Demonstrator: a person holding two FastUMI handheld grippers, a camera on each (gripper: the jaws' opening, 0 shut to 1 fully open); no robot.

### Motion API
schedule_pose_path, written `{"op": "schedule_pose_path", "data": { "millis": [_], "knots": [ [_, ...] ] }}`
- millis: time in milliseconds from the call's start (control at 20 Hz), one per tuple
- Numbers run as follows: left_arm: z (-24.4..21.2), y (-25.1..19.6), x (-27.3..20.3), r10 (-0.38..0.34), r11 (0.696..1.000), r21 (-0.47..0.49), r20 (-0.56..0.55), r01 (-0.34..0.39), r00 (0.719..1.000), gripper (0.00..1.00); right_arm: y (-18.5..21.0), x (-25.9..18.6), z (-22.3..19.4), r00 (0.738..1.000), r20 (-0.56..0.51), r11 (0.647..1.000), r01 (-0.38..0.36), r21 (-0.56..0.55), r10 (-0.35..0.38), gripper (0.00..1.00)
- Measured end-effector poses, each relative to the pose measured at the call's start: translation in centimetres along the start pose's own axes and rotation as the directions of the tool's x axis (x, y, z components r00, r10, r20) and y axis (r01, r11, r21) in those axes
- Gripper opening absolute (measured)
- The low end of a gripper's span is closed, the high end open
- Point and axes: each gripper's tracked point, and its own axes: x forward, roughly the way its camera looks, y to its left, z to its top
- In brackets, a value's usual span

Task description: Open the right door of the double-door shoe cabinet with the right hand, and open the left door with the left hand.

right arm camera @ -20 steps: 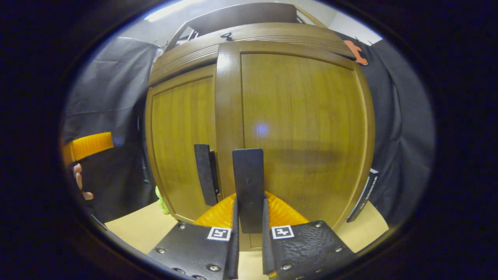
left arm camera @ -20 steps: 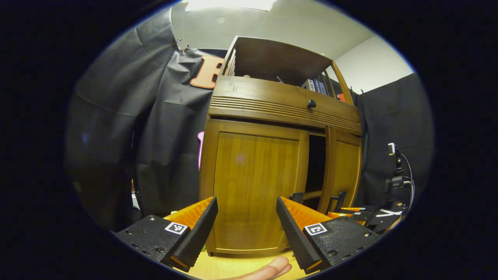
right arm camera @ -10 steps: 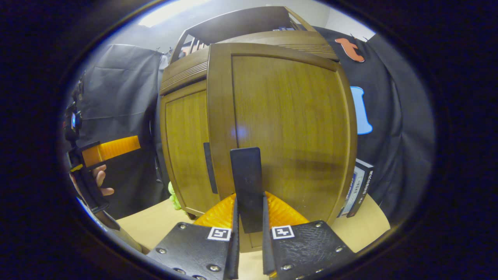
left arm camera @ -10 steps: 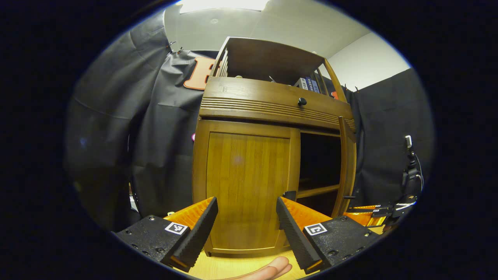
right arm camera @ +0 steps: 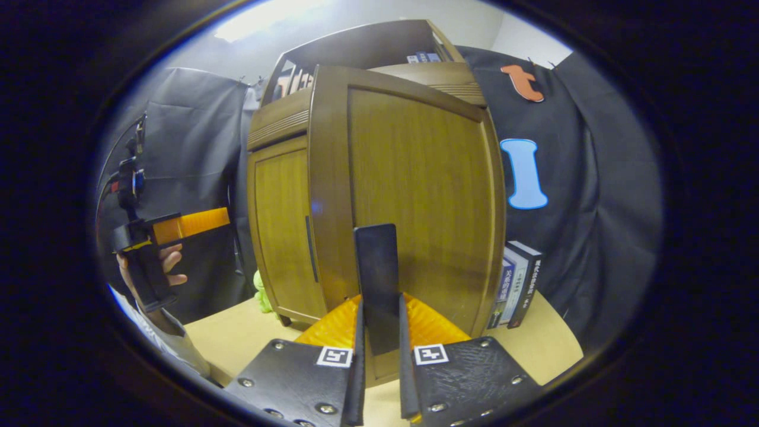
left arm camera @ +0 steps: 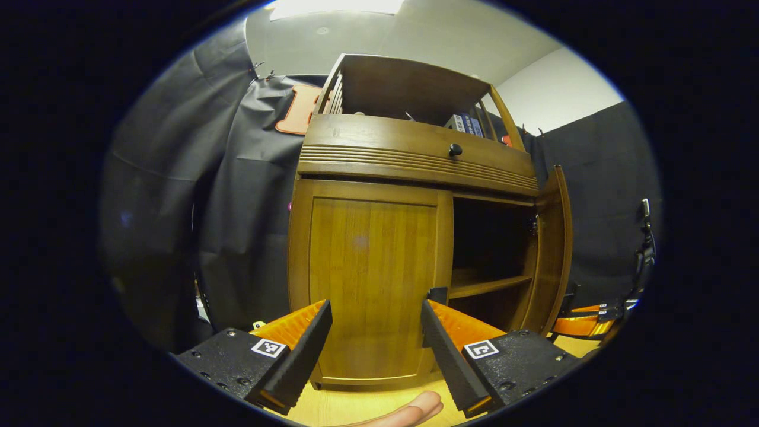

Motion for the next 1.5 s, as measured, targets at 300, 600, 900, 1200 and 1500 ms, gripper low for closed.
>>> {"op": "schedule_pose_path", "data": {
  "millis": [300,600,900,1200,1500],
  "knots": [
    [-0.1,-0.2,-0.2,-0.02,1.0,0.017,-0.009,0.02,1.0,0.93,-1.8,-0.7,0.3,0.991,0.023,0.992,0.128,0.02,-0.128,0.23],
    [-0.1,-0.3,-0.2,-0.028,0.999,0.031,-0.008,0.029,1.0,0.87,-4.1,-1.5,0.8,0.977,0.05,0.977,0.209,-0.034,-0.207,0.07],
    [-0.2,-0.4,0.0,-0.035,0.998,0.044,-0.015,0.036,0.999,0.87,-6.1,-2.1,1.4,0.95,0.086,0.953,0.303,-0.017,-0.3,0.07],
    [-0.4,-0.3,-0.1,-0.038,0.997,0.063,-0.03,0.04,0.999,0.93,-10.2,-4.2,2.0,0.897,0.107,0.896,0.437,-0.081,-0.428,0.01],
    [-0.9,-0.3,-0.1,-0.034,0.997,0.073,-0.059,0.038,0.998,0.93,-13.2,-4.1,1.9,0.937,0.113,0.943,0.333,-0.019,-0.329,0.01]
  ]
}}
